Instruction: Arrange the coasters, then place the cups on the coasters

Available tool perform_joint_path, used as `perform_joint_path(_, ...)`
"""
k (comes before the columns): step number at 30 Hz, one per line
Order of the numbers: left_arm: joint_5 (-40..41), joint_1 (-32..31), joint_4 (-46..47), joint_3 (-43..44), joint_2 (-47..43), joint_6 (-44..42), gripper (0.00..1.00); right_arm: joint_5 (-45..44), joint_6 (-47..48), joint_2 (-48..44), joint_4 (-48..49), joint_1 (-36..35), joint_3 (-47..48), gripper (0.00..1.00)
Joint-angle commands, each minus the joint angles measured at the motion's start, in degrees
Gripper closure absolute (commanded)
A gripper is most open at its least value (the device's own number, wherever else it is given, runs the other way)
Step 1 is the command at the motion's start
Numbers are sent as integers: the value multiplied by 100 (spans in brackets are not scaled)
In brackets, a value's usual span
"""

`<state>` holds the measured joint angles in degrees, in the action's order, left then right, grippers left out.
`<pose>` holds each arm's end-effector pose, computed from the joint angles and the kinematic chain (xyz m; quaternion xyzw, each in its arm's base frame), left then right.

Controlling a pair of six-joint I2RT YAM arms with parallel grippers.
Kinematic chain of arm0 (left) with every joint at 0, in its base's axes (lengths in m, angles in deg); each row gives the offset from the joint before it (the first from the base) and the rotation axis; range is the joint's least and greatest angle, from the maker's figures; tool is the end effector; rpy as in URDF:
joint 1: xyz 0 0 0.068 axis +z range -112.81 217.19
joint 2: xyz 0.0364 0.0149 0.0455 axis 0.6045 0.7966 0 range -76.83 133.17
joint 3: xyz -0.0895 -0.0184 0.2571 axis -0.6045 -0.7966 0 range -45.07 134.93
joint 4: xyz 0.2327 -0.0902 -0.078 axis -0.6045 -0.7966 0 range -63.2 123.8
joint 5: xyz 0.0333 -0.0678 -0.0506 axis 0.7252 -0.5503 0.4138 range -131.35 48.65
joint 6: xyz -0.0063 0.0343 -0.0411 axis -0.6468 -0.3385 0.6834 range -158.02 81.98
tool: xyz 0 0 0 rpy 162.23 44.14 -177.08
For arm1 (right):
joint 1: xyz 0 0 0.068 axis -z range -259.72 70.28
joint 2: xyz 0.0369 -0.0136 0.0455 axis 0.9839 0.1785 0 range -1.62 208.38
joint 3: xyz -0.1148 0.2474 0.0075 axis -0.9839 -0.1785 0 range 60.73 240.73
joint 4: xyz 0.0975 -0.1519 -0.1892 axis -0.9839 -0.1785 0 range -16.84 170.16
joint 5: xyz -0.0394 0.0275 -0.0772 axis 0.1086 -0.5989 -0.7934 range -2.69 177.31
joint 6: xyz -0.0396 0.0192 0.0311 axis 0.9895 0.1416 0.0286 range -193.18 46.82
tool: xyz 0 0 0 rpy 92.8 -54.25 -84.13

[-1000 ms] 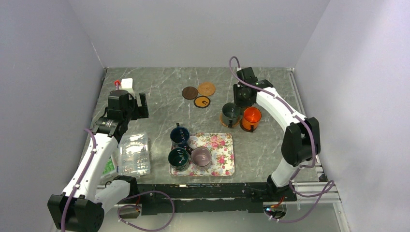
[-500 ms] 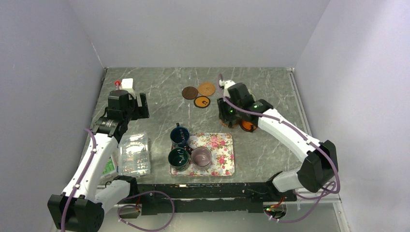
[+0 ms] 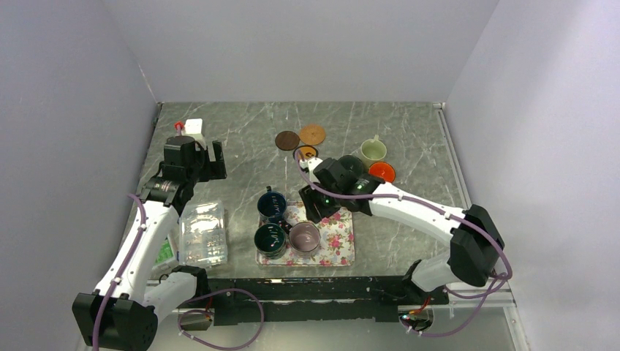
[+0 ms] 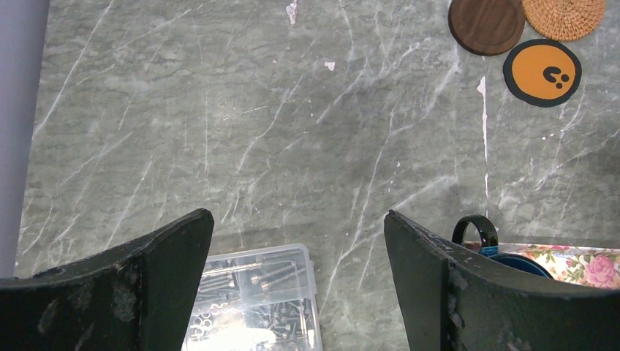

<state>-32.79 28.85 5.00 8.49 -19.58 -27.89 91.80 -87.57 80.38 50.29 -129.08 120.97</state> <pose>0.2162 -0.0263 0.3210 -0.0495 0.8736 -0.0124 0.4840 0.1939 0.2303 0.2540 -0.2959 0.8962 0.2049 0.2593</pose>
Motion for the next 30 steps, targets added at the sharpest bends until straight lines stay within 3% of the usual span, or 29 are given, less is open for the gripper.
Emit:
perform_joint_path(1,-142,-19,59,93,47,-13,6,-213,-380,-198,117,-159,-130,43)
perform_joint_path(11,-86,-19,32,102,1,-15,6,-700,-605,177,-508,-591,-3,50)
perform_joint_path(15,-118,-19,41,102,4,-11,6,-1226,-606,242,-841,-618,84,64)
perform_joint_path(19,-74,-19,25,102,2,-18,6,-1478,-574,247,-939,-618,151,88)
perform_joint_path(23,-18,-19,21,102,20,-20,6,-1818,-644,246,-1091,-619,204,99)
perform_joint_path(30,-14,-14,-61,164,200,-20,6,-2309,-714,123,-1225,-350,95,100)
